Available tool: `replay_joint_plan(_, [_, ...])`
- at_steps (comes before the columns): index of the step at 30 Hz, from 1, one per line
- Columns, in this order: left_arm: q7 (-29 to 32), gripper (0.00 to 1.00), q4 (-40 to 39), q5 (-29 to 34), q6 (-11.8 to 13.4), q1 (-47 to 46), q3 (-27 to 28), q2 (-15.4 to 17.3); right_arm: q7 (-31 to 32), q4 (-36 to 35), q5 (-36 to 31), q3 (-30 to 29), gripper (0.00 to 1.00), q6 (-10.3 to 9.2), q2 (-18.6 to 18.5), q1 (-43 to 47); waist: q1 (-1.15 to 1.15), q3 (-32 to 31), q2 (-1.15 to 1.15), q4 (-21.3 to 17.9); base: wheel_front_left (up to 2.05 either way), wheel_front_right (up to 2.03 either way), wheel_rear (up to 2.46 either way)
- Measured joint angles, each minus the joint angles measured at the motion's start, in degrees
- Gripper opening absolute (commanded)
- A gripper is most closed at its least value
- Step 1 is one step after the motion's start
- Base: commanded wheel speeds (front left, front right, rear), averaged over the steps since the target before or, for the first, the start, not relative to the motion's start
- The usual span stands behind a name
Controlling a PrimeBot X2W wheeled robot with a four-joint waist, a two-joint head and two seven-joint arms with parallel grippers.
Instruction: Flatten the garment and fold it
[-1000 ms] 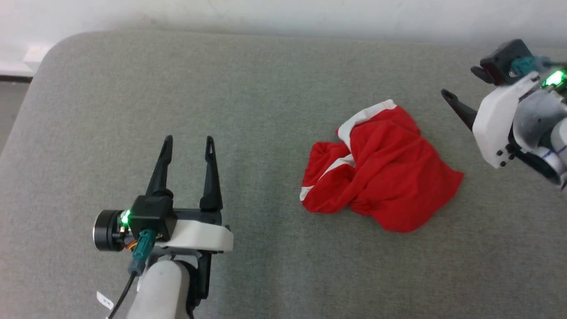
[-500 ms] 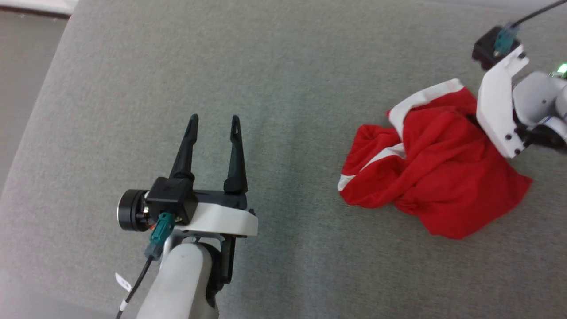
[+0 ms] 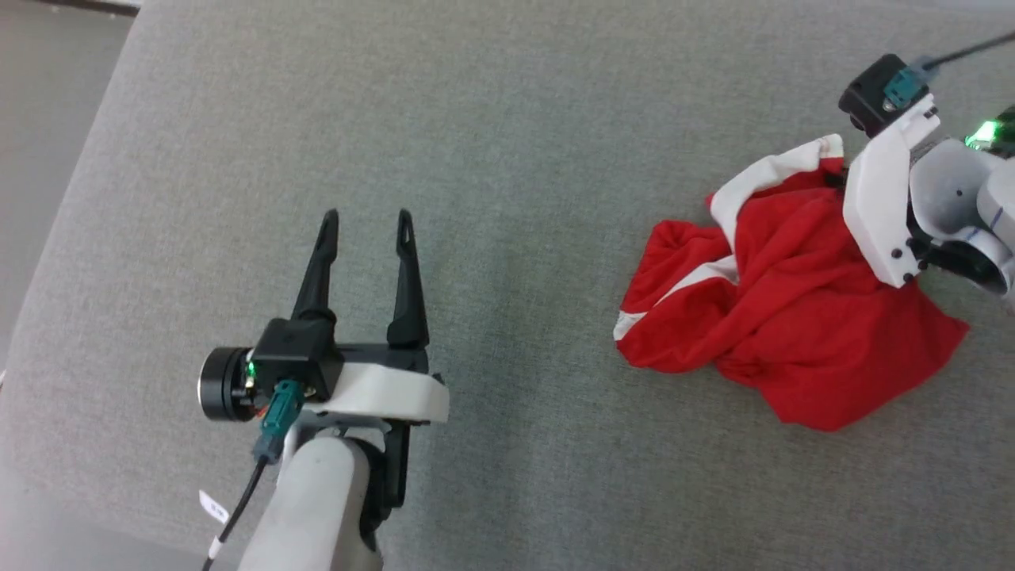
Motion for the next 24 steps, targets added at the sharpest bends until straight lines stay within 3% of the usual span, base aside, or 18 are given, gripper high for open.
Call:
replay_joint_plan(6, [0.0, 1.0, 1.38, 1.57, -1.46, 3.65, 2.72, -0.04, -15.19, -3.94, 1.11, 0.47, 0.0, 0.0, -3.12, 2.27, -0.01, -3.71, 0.0, -2.02, 0.0, 0.0, 0.0])
replay_joint_plan(11, [0.0, 1.0, 1.85, 2.8, -2.45, 7.17, 5.14, -0.05, -24.49, -9.77, 1.66, -0.96, 0.0, -0.01, -9.64, 7.33, -0.02, -7.48, 0.0, -5.29, 0.0, 0.0, 0.0])
replay_joint_plan(17, [0.0, 1.0, 2.04, 3.69, -3.5, 9.34, 6.72, -0.08, -29.07, -13.69, 2.6, -4.77, 0.0, -0.01, -16.25, 19.24, -0.02, -10.78, 0.0, -10.22, 0.0, 0.0, 0.0])
replay_joint_plan(24, [0.0, 1.0, 2.25, 4.16, -4.28, 9.44, 7.08, -0.1, -31.14, -13.81, 6.04, -9.53, 0.0, -0.01, -16.19, 36.3, -0.02, -13.73, 0.0, -14.84, 0.0, 0.0, 0.0])
